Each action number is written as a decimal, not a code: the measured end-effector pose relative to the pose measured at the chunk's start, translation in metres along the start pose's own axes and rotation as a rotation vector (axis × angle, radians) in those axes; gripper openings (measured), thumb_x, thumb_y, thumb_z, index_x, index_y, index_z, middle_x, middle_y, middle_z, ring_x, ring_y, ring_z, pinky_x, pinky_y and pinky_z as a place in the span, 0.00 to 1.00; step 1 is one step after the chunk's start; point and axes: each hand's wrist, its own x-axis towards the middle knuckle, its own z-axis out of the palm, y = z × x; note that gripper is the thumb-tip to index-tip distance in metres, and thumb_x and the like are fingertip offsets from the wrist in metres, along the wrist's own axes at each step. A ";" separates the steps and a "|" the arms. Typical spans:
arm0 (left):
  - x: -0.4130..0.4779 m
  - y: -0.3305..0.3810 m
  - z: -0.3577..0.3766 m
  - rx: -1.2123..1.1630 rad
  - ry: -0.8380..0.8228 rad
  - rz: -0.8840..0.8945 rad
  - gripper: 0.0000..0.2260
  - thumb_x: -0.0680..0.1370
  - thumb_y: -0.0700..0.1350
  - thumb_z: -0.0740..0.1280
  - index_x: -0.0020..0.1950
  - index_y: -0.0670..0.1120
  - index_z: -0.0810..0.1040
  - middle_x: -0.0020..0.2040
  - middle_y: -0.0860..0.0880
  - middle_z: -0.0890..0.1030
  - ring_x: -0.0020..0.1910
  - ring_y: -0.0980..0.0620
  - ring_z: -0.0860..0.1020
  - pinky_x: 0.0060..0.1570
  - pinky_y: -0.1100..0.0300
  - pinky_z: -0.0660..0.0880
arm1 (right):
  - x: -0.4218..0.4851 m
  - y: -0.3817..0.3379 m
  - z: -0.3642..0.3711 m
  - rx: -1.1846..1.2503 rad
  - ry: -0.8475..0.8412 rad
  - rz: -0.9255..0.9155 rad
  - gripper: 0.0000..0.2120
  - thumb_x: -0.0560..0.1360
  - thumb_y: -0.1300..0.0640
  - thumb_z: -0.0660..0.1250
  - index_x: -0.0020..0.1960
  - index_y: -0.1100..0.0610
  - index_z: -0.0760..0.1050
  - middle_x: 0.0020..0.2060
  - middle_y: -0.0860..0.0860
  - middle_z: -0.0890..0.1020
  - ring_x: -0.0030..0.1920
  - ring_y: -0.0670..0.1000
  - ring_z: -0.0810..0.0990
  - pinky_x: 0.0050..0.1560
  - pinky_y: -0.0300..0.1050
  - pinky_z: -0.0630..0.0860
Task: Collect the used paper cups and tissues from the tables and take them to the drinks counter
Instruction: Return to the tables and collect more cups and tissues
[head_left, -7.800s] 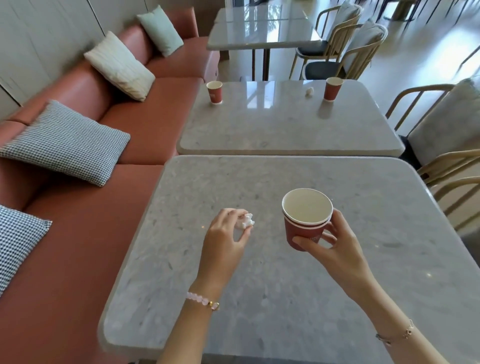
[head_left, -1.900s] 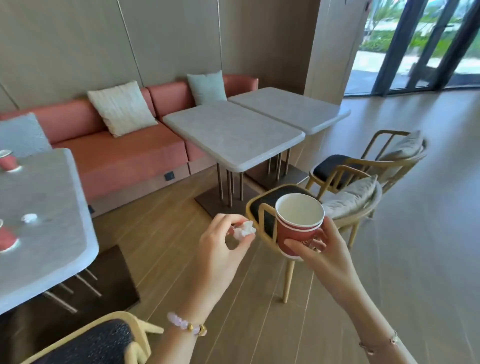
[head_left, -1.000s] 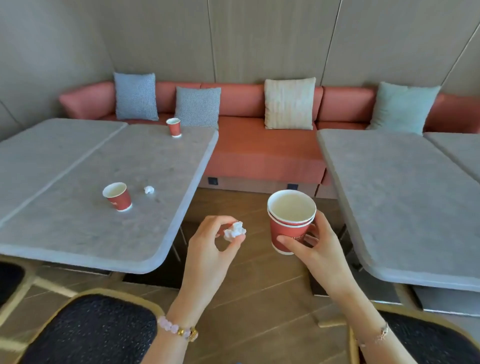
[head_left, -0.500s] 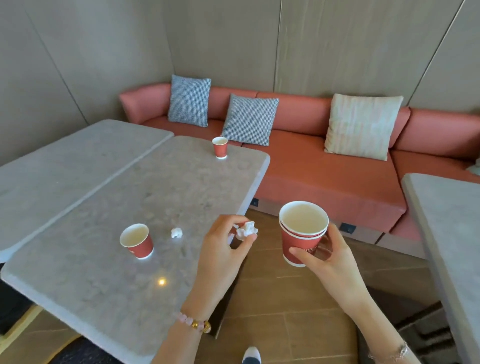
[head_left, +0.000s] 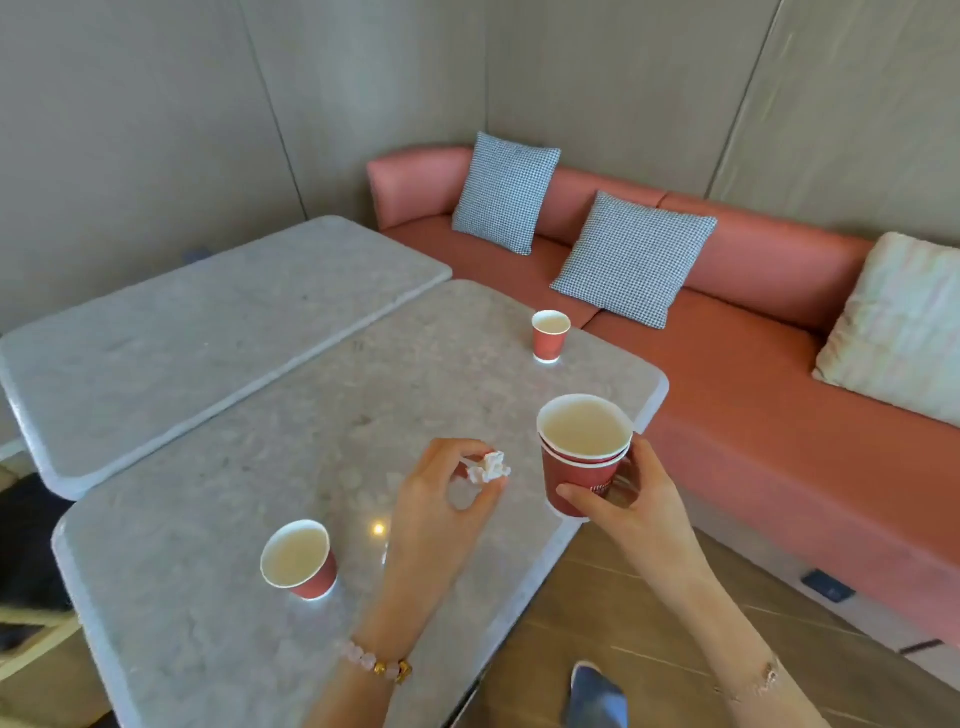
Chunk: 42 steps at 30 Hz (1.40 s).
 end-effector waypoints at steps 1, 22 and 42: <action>0.006 -0.004 0.001 0.016 0.025 -0.021 0.09 0.70 0.40 0.74 0.47 0.49 0.79 0.45 0.53 0.80 0.44 0.58 0.77 0.45 0.70 0.73 | 0.015 0.001 0.004 -0.004 -0.036 -0.006 0.33 0.64 0.54 0.78 0.64 0.45 0.66 0.56 0.42 0.77 0.55 0.44 0.77 0.48 0.31 0.72; 0.107 -0.035 0.090 0.294 0.556 -0.529 0.07 0.71 0.44 0.74 0.47 0.49 0.80 0.45 0.58 0.79 0.44 0.60 0.76 0.44 0.74 0.71 | 0.266 0.030 0.043 0.063 -0.770 -0.103 0.31 0.64 0.55 0.78 0.63 0.47 0.69 0.55 0.45 0.80 0.52 0.39 0.79 0.47 0.31 0.75; 0.076 -0.118 0.142 0.284 0.430 -0.741 0.07 0.72 0.43 0.73 0.48 0.49 0.78 0.47 0.55 0.77 0.43 0.55 0.76 0.42 0.76 0.67 | 0.271 0.041 0.049 0.079 -0.800 -0.081 0.32 0.59 0.45 0.76 0.61 0.45 0.70 0.54 0.46 0.81 0.55 0.46 0.80 0.55 0.41 0.76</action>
